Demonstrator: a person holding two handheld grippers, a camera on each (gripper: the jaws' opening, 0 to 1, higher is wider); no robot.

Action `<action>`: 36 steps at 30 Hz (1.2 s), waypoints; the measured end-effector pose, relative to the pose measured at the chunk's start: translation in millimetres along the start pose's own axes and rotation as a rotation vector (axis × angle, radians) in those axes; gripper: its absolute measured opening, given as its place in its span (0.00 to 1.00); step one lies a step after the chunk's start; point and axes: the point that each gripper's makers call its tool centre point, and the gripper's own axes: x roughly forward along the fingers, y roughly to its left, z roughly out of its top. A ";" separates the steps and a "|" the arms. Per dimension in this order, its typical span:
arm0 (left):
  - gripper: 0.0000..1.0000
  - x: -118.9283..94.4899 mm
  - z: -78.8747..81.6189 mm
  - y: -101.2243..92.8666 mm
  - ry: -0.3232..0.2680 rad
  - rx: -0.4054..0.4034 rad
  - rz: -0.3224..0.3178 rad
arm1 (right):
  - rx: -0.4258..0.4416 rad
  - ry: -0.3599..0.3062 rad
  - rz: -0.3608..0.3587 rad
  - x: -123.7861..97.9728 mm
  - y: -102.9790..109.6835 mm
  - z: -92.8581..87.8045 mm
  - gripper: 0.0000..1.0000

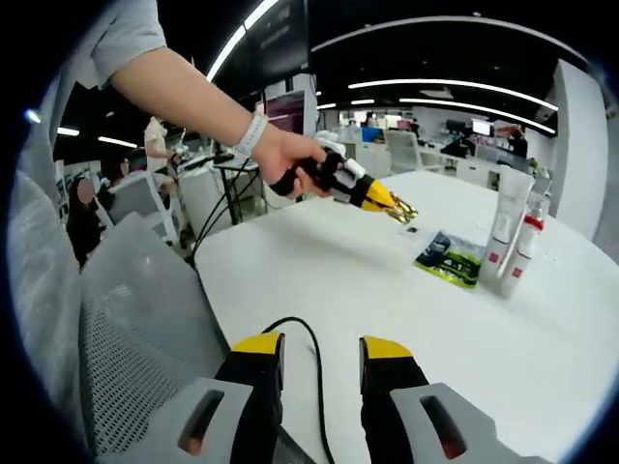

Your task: Arrange the skincare products in the storage area until every visible bottle or jar stands upright without overlapping.

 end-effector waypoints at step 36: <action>0.13 28.5 15.9 57.6 0.030 -0.030 0.202 | -0.006 0.028 -0.025 1.8 -4.3 -5.0 0.27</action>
